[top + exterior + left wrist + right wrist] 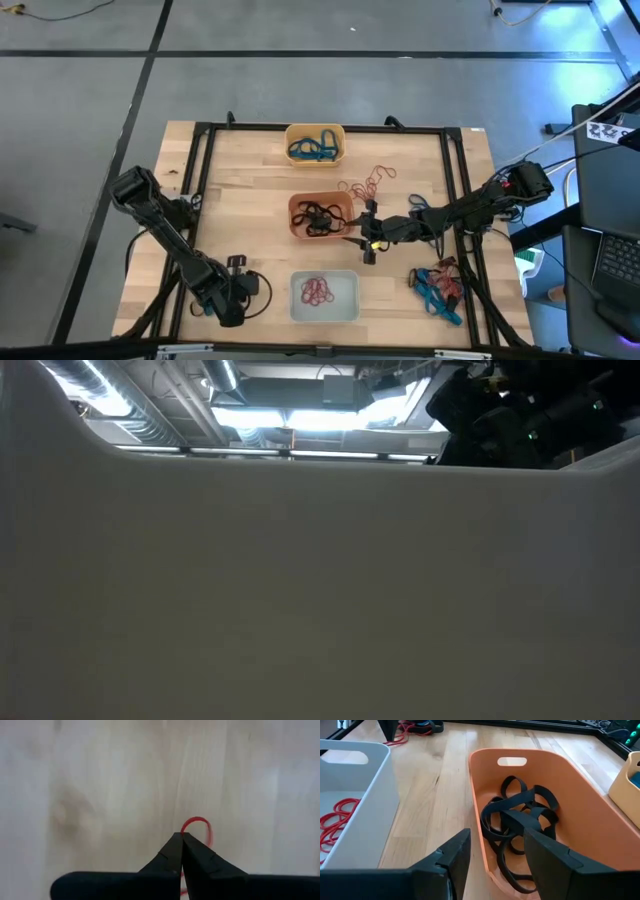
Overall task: Sort rubber bands into baskets
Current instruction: Put the red rubber band in the white bin
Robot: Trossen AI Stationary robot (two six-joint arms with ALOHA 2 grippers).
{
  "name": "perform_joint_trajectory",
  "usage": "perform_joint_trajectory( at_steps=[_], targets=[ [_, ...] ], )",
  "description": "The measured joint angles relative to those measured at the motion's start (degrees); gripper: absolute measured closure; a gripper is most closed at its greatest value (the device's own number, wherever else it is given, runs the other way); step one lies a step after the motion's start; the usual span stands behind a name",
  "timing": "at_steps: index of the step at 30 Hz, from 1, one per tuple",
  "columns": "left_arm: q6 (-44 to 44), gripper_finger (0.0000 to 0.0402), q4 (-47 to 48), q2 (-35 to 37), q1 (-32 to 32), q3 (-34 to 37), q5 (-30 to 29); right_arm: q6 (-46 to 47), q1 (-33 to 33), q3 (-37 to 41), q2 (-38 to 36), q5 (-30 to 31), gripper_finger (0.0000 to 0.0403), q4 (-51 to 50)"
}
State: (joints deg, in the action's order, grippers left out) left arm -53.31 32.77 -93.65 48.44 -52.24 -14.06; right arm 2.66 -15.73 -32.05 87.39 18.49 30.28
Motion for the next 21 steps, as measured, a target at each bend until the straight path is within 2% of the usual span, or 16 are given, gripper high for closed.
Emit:
perform_joint_trajectory(
  at_steps=[13,21],
  targets=[
    [8.64,0.0400,-0.25,5.90,-4.30,-5.90,-8.06,0.02,0.00,-0.04,-0.02,0.10,0.0221,0.02],
    [13.98,0.0400,-1.24,7.37,-6.40,-12.30,-12.44,0.00,0.00,-0.04,-0.02,0.10,0.0221,-0.02]
  ],
)
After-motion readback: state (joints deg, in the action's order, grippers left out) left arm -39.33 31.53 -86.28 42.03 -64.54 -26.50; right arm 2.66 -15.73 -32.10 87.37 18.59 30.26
